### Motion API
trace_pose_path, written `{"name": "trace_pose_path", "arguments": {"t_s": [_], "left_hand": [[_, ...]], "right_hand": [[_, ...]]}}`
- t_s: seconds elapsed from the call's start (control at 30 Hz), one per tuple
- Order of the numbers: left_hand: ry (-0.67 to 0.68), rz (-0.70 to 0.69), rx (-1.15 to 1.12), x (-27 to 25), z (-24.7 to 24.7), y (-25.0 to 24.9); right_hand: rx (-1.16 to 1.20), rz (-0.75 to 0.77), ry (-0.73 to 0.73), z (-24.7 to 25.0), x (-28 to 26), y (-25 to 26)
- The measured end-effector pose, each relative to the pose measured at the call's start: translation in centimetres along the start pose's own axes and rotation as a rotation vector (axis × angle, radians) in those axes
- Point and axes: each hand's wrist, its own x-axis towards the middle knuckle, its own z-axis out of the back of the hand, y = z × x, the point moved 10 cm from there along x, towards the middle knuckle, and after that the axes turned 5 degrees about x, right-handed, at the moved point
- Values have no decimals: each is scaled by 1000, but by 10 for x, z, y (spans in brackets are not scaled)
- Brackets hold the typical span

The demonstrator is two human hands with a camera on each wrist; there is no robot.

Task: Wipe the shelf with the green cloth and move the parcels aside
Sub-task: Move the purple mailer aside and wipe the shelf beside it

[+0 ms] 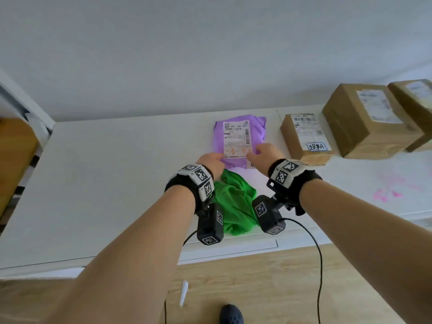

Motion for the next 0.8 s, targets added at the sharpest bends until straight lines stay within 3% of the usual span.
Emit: {"name": "trace_pose_path", "arguments": {"t_s": [0.23,0.43,0.63,0.8], "left_hand": [[-184,-99,46,-25,67,12],[-281,-43,67,-71,143,76],[-266,65,114,-100,194,160],[-193,75,151,-100,198,197]], "right_hand": [[10,190,-58,-18,-20,64],[-18,293,100,-95,-38,140],[-26,326,183,-177,-60,198],[31,252,108,-200,-73,206]]}}
